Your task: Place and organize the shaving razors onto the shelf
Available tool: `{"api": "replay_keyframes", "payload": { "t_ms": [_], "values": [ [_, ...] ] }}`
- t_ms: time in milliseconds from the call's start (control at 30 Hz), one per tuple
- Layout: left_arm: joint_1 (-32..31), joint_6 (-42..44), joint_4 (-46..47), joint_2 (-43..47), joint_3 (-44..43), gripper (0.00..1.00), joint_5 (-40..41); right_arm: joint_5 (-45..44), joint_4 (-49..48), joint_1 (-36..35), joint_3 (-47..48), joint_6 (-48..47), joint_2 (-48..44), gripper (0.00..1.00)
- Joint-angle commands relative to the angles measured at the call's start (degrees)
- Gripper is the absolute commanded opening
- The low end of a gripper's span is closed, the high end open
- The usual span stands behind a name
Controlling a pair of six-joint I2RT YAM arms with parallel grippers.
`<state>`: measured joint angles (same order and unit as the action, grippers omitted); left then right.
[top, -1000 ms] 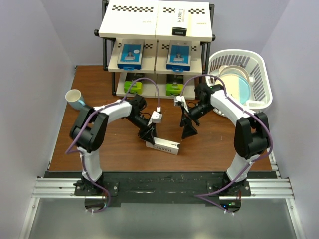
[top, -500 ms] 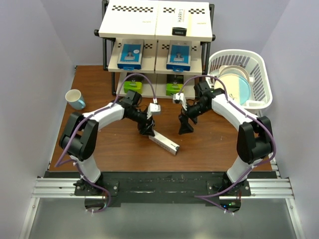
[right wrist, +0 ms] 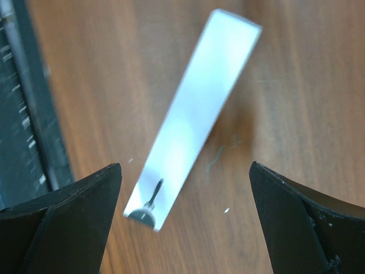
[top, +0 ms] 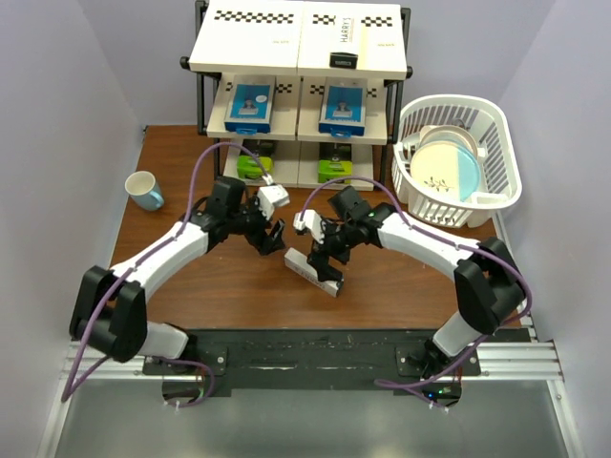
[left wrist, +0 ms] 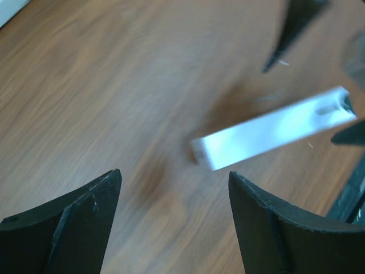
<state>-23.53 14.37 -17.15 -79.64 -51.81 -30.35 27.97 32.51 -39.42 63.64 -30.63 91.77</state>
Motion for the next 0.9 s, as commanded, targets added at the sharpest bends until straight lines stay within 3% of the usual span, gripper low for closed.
{"api": "replay_keyframes", "payload": {
  "t_ms": [0, 167, 367, 867],
  "values": [
    [4.7, -18.4, 2.6, 5.9, 3.3, 0.82, 14.6, -9.4, -5.4, -1.2, 4.5, 8.1, 4.7, 0.99],
    [13.8, -28.7, 1.9, 9.0, 6.7, 0.80, 18.1, -11.3, -5.0, -3.1, 8.6, 10.2, 10.4, 0.99],
    [23.4, -37.7, 4.1, 12.3, 10.8, 0.80, 12.8, -15.2, -5.9, -5.2, 12.8, 12.5, 15.0, 0.98],
    [29.3, -39.3, 8.5, 16.5, 14.5, 0.79, 7.7, -18.8, -4.9, -8.7, 17.2, 13.3, 16.3, 0.99]
  ]
}}
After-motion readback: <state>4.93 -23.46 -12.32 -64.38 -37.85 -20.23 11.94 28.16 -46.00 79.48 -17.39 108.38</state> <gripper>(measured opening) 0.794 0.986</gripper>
